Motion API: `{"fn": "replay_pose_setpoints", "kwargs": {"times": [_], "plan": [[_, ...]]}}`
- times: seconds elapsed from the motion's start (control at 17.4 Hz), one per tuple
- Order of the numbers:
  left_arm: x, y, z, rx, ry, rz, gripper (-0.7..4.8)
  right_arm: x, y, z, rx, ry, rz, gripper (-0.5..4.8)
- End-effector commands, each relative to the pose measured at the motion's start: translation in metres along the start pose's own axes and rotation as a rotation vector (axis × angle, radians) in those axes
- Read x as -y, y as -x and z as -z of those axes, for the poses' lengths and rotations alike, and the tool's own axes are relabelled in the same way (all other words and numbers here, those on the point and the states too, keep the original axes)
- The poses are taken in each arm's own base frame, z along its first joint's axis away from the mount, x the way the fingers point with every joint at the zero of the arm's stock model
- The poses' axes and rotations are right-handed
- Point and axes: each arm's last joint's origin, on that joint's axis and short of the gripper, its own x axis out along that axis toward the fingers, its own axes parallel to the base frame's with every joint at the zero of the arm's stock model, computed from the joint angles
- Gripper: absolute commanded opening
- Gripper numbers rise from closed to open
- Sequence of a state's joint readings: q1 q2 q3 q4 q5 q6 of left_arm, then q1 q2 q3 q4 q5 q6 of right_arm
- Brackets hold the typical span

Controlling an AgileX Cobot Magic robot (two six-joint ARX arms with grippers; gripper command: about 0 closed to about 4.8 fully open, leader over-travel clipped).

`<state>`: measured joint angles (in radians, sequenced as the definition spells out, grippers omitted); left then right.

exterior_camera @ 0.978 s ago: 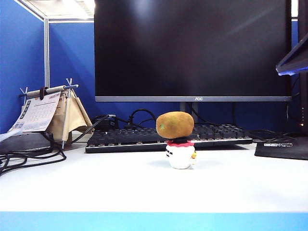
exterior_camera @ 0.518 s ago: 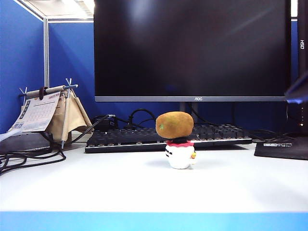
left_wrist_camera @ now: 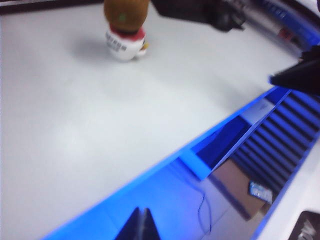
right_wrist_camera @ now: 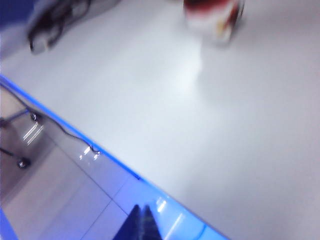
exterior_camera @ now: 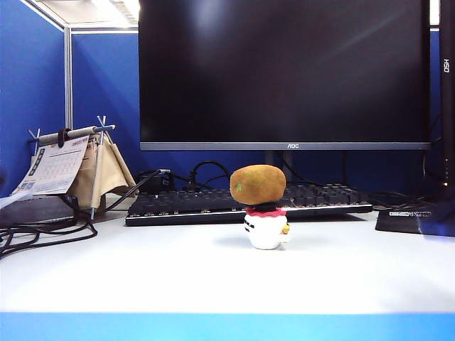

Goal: Place the kiwi on top of the doll with a flat head.

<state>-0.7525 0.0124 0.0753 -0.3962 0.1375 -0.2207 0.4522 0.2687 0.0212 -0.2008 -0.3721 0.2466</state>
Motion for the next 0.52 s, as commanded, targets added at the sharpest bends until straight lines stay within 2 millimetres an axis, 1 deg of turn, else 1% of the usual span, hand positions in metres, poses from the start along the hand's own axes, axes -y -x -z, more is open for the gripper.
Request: {"fn": "replay_pose_setpoints", "kwargs": {"times": [0.06, 0.29, 0.35, 0.52], "plan": [[-0.0043, -0.0006, -0.0003, 0.029, -0.014, -0.141, -0.05, 0.0004, -0.0008, 0.0003, 0.003, -0.007, -0.001, -0.01], [-0.0041, -0.0005, -0.0004, 0.03, -0.003, -0.133, -0.04, 0.0002, -0.0008, 0.0003, 0.002, -0.007, -0.008, -0.01], [-0.0041, -0.0005, -0.0004, 0.03, -0.003, -0.133, -0.04, 0.0, -0.0008, 0.0001, 0.003, -0.068, -0.013, -0.01], [-0.0041, -0.0005, -0.0004, 0.03, -0.003, -0.133, -0.04, 0.0, -0.0008, 0.0, 0.004, -0.065, -0.012, -0.01]]}}
